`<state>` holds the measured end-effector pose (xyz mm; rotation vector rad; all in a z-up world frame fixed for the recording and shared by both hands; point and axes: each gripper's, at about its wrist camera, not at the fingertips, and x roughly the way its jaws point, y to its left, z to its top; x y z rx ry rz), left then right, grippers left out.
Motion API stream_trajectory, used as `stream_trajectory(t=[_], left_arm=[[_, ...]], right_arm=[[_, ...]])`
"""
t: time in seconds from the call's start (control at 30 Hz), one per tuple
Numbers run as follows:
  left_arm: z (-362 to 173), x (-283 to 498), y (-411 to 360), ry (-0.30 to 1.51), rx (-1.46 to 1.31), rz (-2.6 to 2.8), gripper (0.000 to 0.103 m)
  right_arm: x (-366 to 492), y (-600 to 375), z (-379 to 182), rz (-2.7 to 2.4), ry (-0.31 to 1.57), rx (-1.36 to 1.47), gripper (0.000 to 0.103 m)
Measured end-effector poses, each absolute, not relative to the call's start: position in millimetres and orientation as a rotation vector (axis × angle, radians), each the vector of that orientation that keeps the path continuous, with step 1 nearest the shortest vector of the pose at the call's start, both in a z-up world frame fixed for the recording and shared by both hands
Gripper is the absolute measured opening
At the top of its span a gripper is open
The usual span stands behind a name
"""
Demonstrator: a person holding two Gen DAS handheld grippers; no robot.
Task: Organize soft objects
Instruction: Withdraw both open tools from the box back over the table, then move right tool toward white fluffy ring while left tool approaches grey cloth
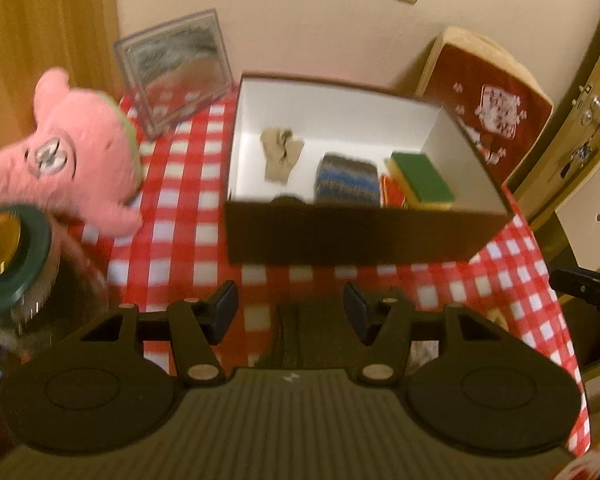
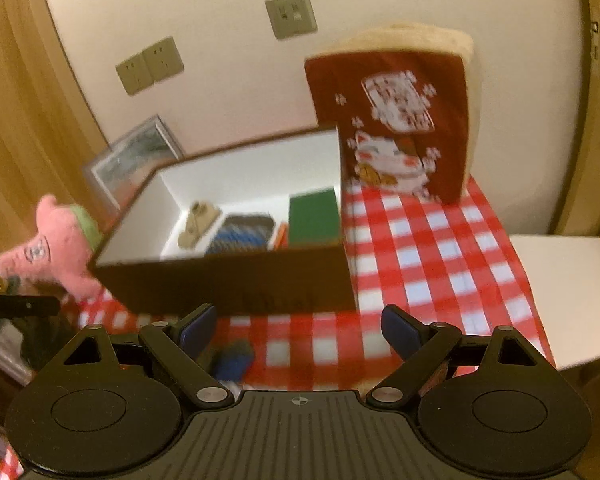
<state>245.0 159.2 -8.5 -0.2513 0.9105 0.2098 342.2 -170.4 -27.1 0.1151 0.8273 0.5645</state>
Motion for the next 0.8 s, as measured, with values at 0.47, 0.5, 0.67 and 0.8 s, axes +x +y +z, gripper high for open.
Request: stream_trajectory(t=[0.47,0.5,0.67,0.8], left_arm=[[-62.9,199.6,133.0,1.041,-0.277,0.157,0.058],[-68.3,198.8,130.1,1.053,-0.279,0.149,0.058],[-87.3,196.7,120.0,1.086,-0.268,0.138,0.059],[-101.3,192.8,121.0,1.094,-0.277,0.134,0.059]], right_arm=[[291.8,-177.4,-77.5,0.539,0.964,0.034,0.089],[289.6,-177.3,-80.3,0.541,0.974,0.034,0.089],[280.6,-173.7,-92.2,0.542,1.003,-0.001,0.089],[277.0,-175.8,-98.0,0.540,1.020,0.005,0.089]])
